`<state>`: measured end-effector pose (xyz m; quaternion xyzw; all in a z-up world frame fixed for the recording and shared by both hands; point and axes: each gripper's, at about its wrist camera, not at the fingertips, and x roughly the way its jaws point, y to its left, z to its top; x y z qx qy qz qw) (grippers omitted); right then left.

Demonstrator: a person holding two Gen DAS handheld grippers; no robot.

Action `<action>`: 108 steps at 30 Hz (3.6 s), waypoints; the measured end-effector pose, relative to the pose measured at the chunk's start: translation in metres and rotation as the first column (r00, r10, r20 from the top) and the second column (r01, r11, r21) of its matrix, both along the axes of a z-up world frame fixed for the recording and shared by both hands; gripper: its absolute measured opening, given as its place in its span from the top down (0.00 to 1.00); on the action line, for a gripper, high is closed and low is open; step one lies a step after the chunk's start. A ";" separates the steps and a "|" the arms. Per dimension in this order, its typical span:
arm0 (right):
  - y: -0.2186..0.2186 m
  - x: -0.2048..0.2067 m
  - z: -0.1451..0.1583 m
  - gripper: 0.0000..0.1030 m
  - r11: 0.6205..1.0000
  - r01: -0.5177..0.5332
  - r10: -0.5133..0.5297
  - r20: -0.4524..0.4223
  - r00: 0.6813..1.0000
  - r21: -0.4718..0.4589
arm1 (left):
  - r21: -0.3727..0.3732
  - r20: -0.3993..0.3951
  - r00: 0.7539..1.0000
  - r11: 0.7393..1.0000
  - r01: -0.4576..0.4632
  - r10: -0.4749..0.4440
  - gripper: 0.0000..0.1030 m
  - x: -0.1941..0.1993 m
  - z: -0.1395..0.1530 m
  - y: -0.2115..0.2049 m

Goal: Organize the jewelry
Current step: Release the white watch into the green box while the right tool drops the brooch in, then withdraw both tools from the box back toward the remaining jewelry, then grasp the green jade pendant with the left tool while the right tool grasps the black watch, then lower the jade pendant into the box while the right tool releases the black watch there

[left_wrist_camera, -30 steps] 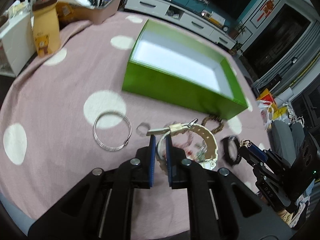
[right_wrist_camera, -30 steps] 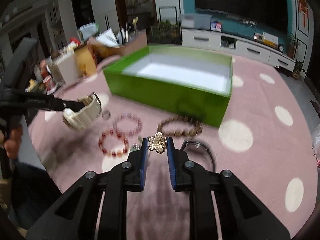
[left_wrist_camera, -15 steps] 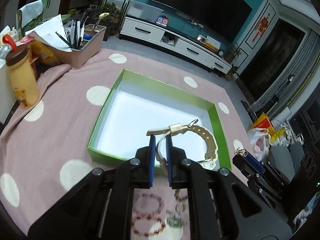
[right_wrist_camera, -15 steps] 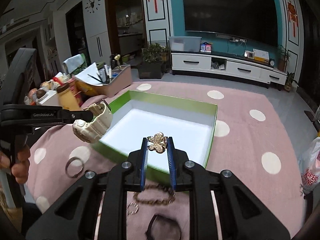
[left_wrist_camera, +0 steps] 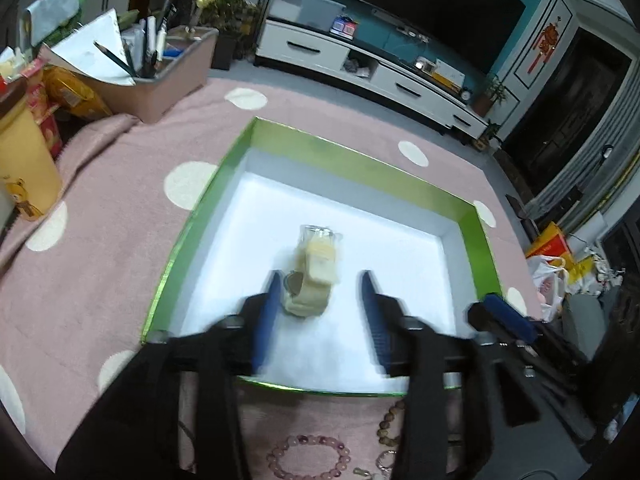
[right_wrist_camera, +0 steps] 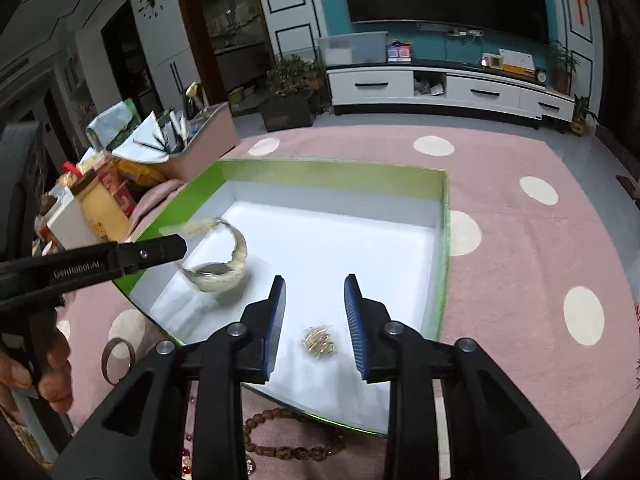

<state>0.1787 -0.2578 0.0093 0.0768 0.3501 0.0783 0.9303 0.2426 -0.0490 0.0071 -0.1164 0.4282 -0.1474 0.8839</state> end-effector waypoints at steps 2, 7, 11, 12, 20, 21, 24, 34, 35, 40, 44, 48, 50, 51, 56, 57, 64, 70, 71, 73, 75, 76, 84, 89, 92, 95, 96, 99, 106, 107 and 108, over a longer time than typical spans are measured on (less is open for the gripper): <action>-0.010 -0.008 0.007 0.62 1.000 0.024 -0.024 0.022 0.999 0.015 | -0.001 0.023 1.000 1.000 -0.006 0.006 0.47 -0.004 0.005 0.003; -0.032 -0.029 0.020 0.59 0.996 0.070 -0.073 0.051 0.996 0.050 | 0.033 0.103 0.995 0.999 -0.003 0.000 0.32 -0.026 0.025 0.007; -0.041 -0.050 0.024 0.58 0.994 0.083 -0.088 0.060 0.994 0.070 | 0.033 0.129 0.992 0.999 0.005 -0.009 0.29 -0.040 0.034 0.013; -0.042 -0.053 0.024 0.58 0.994 0.083 -0.088 0.060 0.994 0.074 | 0.032 0.132 0.991 0.999 0.007 -0.012 0.29 -0.044 0.036 0.016; -0.037 -0.087 0.009 0.58 0.996 0.062 -0.063 0.016 0.998 0.065 | 0.059 0.098 0.992 0.996 0.069 -0.074 0.29 -0.078 0.022 0.024; -0.037 -0.091 0.007 0.58 0.996 0.059 -0.060 0.010 0.998 0.064 | 0.063 0.090 0.992 0.995 0.081 -0.086 0.29 -0.081 0.019 0.024; -0.036 -0.100 0.001 0.58 0.996 0.055 -0.054 -0.007 0.998 0.073 | 0.064 0.051 0.991 0.990 0.122 -0.126 0.29 -0.094 0.006 0.023; -0.044 -0.131 -0.026 0.58 0.995 0.041 -0.033 -0.097 0.995 0.086 | 0.146 -0.020 0.949 0.939 0.313 -0.313 0.29 -0.137 -0.033 -0.003; -0.043 -0.133 -0.028 0.58 0.995 0.036 -0.026 -0.104 0.994 0.089 | 0.157 -0.020 0.942 0.930 0.333 -0.334 0.29 -0.141 -0.035 -0.007; -0.036 -0.137 -0.041 0.58 0.996 -0.020 0.034 -0.151 0.988 0.092 | 0.203 -0.016 0.902 0.882 0.426 -0.432 0.29 -0.158 -0.043 -0.028; -0.032 -0.136 -0.046 0.58 0.997 -0.036 0.048 -0.173 0.984 0.073 | 0.217 -0.013 0.870 0.848 0.483 -0.493 0.30 -0.166 -0.047 -0.044; -0.028 -0.135 -0.049 0.58 0.997 -0.042 0.053 -0.185 0.981 0.061 | 0.222 -0.033 0.859 0.834 0.506 -0.512 0.39 -0.167 -0.053 -0.054; -0.028 -0.134 -0.052 0.58 0.997 -0.046 0.056 -0.194 0.979 0.057 | 0.219 -0.046 0.858 0.832 0.509 -0.512 0.46 -0.164 -0.057 -0.058; -0.027 -0.133 -0.053 0.58 0.998 -0.046 0.056 -0.198 0.979 0.053 | 0.218 -0.052 0.857 0.832 0.510 -0.512 0.47 -0.163 -0.059 -0.059; -0.026 -0.131 -0.056 0.58 0.998 -0.051 0.058 -0.205 0.977 0.040 | 0.231 -0.081 0.856 0.826 0.514 -0.510 0.62 -0.157 -0.067 -0.069; -0.026 -0.130 -0.056 0.58 0.998 -0.050 0.057 -0.205 0.977 0.041 | 0.231 -0.079 0.859 0.829 0.510 -0.506 0.62 -0.157 -0.067 -0.069; -0.021 -0.128 -0.058 0.77 0.998 -0.057 0.060 -0.208 0.976 0.018 | 0.243 -0.069 0.869 0.837 0.491 -0.490 0.70 -0.154 -0.068 -0.072; -0.018 -0.126 -0.061 0.97 0.998 -0.056 0.051 -0.207 0.977 -0.021 | 0.233 -0.059 0.870 0.840 0.489 -0.490 0.71 -0.156 -0.065 -0.072; -0.018 -0.126 -0.061 0.97 0.998 -0.055 0.049 -0.205 0.978 -0.025 | 0.231 -0.057 0.870 0.841 0.489 -0.490 0.71 -0.156 -0.065 -0.072; -0.018 -0.128 -0.059 0.97 0.998 -0.047 0.038 -0.191 0.981 -0.044 | 0.229 -0.049 0.873 0.845 0.483 -0.486 0.72 -0.157 -0.064 -0.071; -0.020 -0.129 -0.055 0.97 0.998 -0.034 0.024 -0.170 0.985 -0.053 | 0.214 -0.045 0.875 0.851 0.479 -0.482 0.72 -0.156 -0.062 -0.068; -0.021 -0.130 -0.053 0.97 0.998 -0.027 0.019 -0.160 0.987 -0.048 | 0.209 -0.042 0.878 0.855 0.474 -0.476 0.72 -0.156 -0.061 -0.066; -0.029 -0.136 -0.034 0.97 1.000 0.001 -0.002 -0.079 0.997 -0.011 | 0.147 0.017 0.901 0.892 0.427 -0.434 0.72 -0.150 -0.040 -0.050; -0.029 -0.136 -0.014 0.97 1.000 0.002 -0.002 -0.012 1.000 0.023 | 0.124 0.082 0.913 0.913 0.388 -0.399 0.72 -0.142 -0.016 -0.042; -0.030 -0.131 0.005 0.97 0.999 0.009 -0.011 0.042 0.999 0.038 | 0.099 0.132 0.920 0.929 0.357 -0.368 0.72 -0.133 0.004 -0.037; -0.029 -0.121 0.024 0.97 0.999 0.014 -0.018 0.096 0.995 0.047 | 0.087 0.184 0.924 0.942 0.325 -0.336 0.72 -0.124 0.024 -0.033; -0.028 -0.116 0.029 0.97 0.999 0.013 -0.018 0.108 0.994 0.047 | 0.083 0.204 0.923 0.945 0.316 -0.327 0.72 -0.120 0.031 -0.031; -0.026 -0.104 0.040 0.97 0.999 0.017 -0.023 0.136 0.990 0.042 | 0.077 0.236 0.922 0.952 0.297 -0.307 0.72 -0.111 0.044 -0.032; -0.016 -0.071 0.050 0.97 0.999 0.012 -0.017 0.154 0.988 0.034 | 0.068 0.267 0.932 0.969 0.237 -0.247 0.72 -0.078 0.060 -0.030; -0.015 -0.069 0.049 0.97 0.999 0.012 -0.017 0.151 0.988 0.033 | 0.072 0.267 0.934 0.971 0.226 -0.237 0.72 -0.073 0.060 -0.030; -0.013 -0.063 0.048 0.97 1.000 0.011 -0.015 0.144 0.989 0.029 | 0.075 0.266 0.936 0.973 0.220 -0.232 0.72 -0.069 0.060 -0.030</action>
